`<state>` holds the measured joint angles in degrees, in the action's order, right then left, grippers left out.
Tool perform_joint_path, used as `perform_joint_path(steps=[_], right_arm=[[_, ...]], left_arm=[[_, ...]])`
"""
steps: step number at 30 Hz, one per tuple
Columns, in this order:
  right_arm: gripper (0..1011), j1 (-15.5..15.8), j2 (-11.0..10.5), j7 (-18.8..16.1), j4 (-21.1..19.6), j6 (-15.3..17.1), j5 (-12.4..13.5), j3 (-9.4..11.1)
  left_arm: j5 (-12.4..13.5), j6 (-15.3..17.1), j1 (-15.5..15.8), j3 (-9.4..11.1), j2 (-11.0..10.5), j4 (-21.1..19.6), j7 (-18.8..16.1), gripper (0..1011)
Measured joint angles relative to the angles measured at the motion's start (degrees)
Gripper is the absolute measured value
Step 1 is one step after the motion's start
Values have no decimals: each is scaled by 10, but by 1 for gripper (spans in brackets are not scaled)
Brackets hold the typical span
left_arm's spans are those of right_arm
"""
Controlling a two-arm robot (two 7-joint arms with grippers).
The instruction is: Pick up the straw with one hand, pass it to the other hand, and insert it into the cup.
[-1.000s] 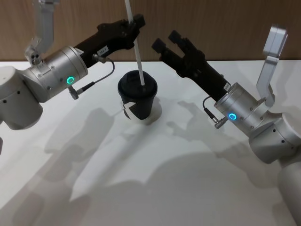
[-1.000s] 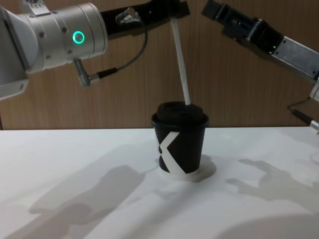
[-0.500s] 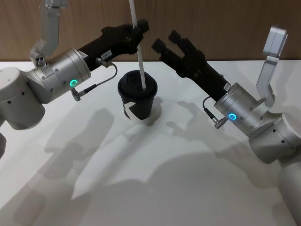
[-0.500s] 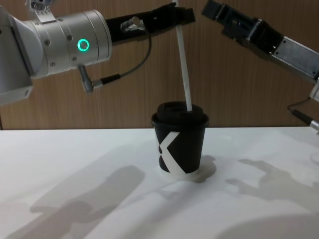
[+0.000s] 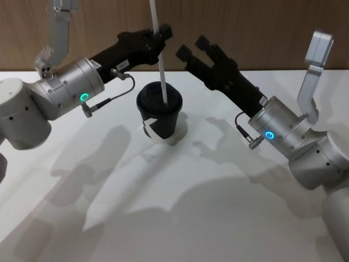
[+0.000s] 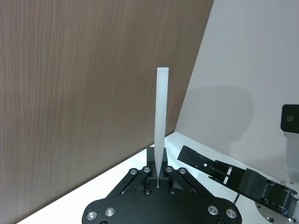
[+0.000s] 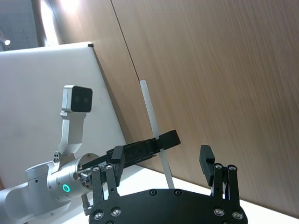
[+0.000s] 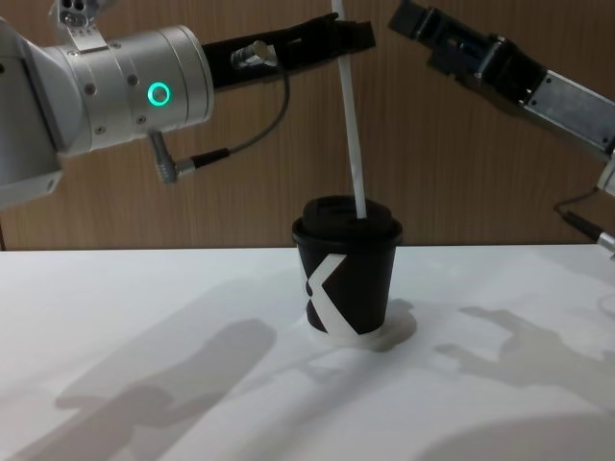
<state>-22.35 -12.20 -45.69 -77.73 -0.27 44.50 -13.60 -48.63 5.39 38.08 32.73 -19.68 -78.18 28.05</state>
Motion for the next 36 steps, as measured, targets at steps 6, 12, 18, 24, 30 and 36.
perform_joint_path(steps=[6,12,18,24,30,36], right_arm=[[1001,0,0,0,0,0,0,0],[1001,0,0,0,0,0,0,0],[1001,0,0,0,0,0,0,0],[1001,0,0,0,0,0,0,0],[1001,0,0,0,0,0,0,0],[1001,0,0,0,0,0,0,0]], left_arm=[[4,0,1,0,2,7,6,16],[9,0,3,1,4,13,12,16],[16,1,4,3,6,19,17,16],[25,2,4,7,8,25,19,36],[34,2,3,11,11,31,19,201],[42,0,0,12,12,33,18,368]])
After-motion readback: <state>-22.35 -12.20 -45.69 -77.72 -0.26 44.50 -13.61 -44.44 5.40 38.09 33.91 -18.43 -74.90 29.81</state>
